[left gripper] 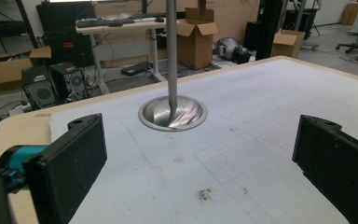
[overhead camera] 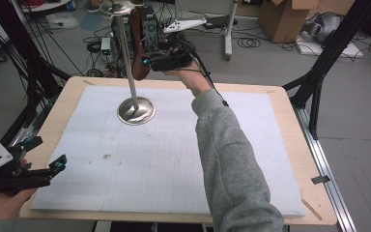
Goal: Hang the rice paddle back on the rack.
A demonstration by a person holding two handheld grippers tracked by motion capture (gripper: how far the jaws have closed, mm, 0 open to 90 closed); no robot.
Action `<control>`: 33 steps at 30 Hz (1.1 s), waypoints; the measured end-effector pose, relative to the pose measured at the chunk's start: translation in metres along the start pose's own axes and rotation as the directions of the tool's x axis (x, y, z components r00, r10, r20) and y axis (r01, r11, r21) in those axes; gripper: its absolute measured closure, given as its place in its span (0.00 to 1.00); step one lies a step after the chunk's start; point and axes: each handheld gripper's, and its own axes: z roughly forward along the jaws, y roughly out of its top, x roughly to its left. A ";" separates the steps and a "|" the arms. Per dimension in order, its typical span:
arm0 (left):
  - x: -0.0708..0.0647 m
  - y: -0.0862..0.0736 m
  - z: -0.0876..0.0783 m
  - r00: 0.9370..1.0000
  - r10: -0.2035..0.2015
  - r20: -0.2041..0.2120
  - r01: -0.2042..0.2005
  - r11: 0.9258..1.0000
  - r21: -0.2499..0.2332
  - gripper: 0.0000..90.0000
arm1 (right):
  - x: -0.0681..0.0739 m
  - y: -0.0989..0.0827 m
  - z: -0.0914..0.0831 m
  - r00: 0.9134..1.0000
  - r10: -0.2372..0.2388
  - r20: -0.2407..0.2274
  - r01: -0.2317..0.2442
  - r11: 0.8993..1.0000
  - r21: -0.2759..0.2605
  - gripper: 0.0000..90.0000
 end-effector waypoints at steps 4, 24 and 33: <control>0.000 0.001 0.004 1.000 0.002 0.006 -0.002 1.000 -0.003 0.04 | 0.002 -0.006 -0.002 1.000 0.005 -0.026 -0.005 0.999 0.033 0.00; -0.007 0.006 0.035 0.998 0.006 0.061 -0.005 1.000 -0.019 0.04 | 0.020 -0.041 -0.034 0.997 -0.013 -0.073 0.014 1.000 0.013 0.00; -0.008 0.008 0.045 0.998 0.009 0.069 -0.007 1.000 -0.024 0.04 | 0.020 -0.062 -0.053 0.998 -0.014 -0.060 0.015 1.000 0.020 0.00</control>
